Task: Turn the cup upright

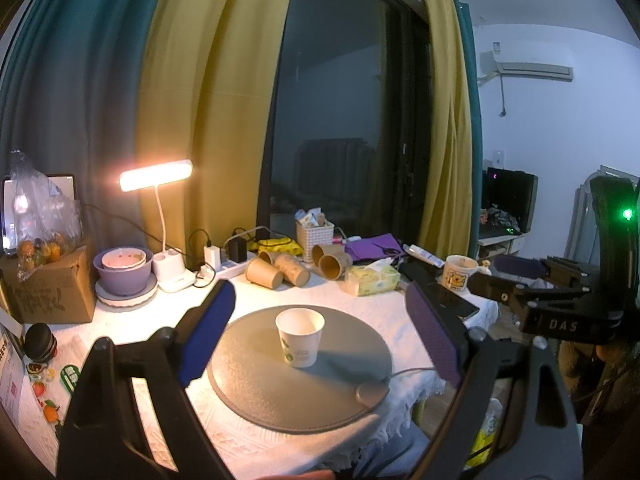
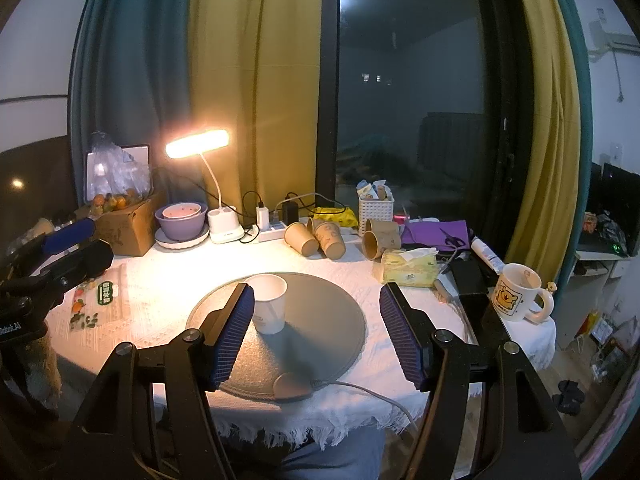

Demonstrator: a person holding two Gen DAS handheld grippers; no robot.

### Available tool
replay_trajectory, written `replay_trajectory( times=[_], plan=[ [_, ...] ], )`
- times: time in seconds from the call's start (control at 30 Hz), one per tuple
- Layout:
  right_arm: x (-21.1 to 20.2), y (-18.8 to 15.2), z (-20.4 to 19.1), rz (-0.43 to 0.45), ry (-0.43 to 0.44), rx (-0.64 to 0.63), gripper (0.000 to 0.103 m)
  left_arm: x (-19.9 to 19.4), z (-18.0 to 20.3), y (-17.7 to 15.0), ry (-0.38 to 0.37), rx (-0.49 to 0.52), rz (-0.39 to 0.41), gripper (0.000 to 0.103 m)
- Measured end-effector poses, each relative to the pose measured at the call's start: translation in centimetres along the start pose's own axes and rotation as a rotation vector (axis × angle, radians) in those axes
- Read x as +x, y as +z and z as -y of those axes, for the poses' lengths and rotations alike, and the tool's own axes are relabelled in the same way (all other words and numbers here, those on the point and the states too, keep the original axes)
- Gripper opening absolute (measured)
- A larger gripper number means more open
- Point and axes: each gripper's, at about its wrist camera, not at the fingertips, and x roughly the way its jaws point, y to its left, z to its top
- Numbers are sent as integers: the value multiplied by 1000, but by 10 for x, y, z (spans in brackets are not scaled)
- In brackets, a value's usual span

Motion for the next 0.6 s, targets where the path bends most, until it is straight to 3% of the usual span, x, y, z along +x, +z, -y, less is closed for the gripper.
replay_trajectory(
  times=[0.6],
  plan=[
    [1,-1,-1,-4,2,-2,68,0,0,1,0,-3,-1,88]
  ],
)
